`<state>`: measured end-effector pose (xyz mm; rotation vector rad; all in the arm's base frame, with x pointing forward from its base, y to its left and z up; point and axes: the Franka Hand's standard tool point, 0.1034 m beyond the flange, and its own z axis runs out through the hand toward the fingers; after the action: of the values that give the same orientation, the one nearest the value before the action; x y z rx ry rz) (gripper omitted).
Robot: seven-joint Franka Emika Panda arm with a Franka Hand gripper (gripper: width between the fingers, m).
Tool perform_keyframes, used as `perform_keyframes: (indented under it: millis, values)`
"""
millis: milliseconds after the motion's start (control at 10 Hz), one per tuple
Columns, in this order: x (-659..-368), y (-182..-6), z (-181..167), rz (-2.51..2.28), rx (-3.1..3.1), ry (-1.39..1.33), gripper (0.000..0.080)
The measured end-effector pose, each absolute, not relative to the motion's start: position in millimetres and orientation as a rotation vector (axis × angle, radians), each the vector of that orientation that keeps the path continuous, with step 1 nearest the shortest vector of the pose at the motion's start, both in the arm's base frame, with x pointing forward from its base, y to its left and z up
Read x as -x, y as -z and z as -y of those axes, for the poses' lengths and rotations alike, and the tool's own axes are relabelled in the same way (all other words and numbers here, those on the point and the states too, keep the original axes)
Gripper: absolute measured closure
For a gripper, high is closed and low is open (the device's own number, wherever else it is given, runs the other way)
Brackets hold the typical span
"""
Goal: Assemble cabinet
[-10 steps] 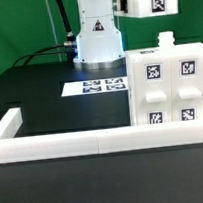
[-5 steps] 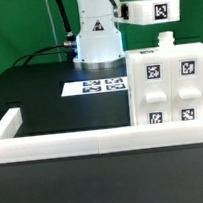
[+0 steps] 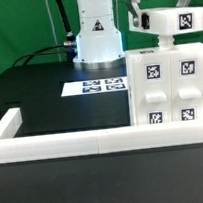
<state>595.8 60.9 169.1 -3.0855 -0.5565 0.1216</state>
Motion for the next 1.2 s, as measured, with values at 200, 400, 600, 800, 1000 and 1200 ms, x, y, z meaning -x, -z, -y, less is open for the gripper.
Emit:
perform_keyframes:
  millis: [200,400,600,800,1000,1200]
  values:
    - [-596,-168.0,-67,0.565,3.084,-0.119,0.0236]
    - [-600,-168.0,-68,0.577,3.082,-0.111,0.0236]
    - [-606,-168.6,-67,0.611,3.077,-0.103,0.0236]
    - [-610,-168.7,-64,0.658,3.068,-0.099,0.0236]
    - [-611,-168.7,-61,0.666,3.066,-0.094,0.0236]
    - [-614,-169.1,-58,0.684,3.065,-0.066,0.0236]
